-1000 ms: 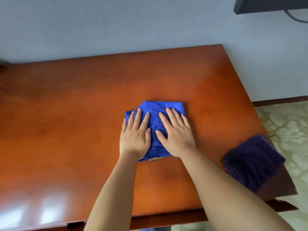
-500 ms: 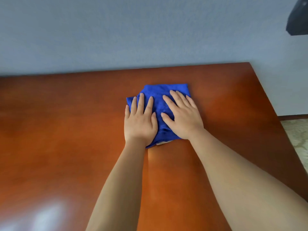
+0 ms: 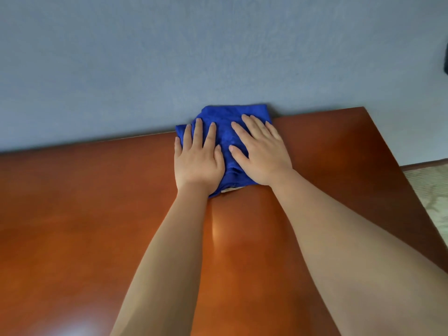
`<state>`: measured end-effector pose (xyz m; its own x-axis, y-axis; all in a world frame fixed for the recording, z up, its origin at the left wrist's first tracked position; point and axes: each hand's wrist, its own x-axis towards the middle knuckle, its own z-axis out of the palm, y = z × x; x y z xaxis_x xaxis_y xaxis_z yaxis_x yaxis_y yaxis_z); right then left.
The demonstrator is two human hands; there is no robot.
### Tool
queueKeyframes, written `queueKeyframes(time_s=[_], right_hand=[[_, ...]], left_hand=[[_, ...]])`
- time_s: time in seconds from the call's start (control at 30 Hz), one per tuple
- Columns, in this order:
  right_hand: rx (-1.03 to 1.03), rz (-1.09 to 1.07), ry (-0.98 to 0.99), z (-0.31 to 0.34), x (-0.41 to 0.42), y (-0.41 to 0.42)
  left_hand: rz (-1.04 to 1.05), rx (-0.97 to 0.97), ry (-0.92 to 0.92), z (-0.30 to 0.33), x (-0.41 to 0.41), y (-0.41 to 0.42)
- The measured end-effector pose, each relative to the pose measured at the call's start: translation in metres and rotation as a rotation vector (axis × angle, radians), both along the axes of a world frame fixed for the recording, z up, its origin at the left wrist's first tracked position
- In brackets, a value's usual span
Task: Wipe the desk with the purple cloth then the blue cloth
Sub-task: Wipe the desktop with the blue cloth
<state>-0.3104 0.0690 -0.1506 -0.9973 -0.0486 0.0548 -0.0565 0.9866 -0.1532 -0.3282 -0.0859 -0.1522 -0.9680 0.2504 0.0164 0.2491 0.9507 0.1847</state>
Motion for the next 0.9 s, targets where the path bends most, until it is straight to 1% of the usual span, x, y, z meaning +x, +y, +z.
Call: queueKeyframes(time_s=[0.17, 0.37, 0.63, 0.9], right_hand=[[0.016, -0.035, -0.030, 0.000, 0.039, 0.005], [0.031, -0.009, -0.044, 0.000, 0.109, 0.018], [0.026, 0.007, -0.043, -0.003, 0.241, 0.024], [-0.005, 0.040, -0.059, -0.005, 0.362, 0.016]], left_hand=[[-0.066, -0.012, -0.009, 0.001, 0.026, 0.000], [-0.053, -0.008, -0.034, 0.004, 0.103, 0.010], [-0.056, 0.019, -0.048, 0.002, 0.234, 0.013], [-0.037, 0.005, -0.070, 0.001, 0.358, 0.002]])
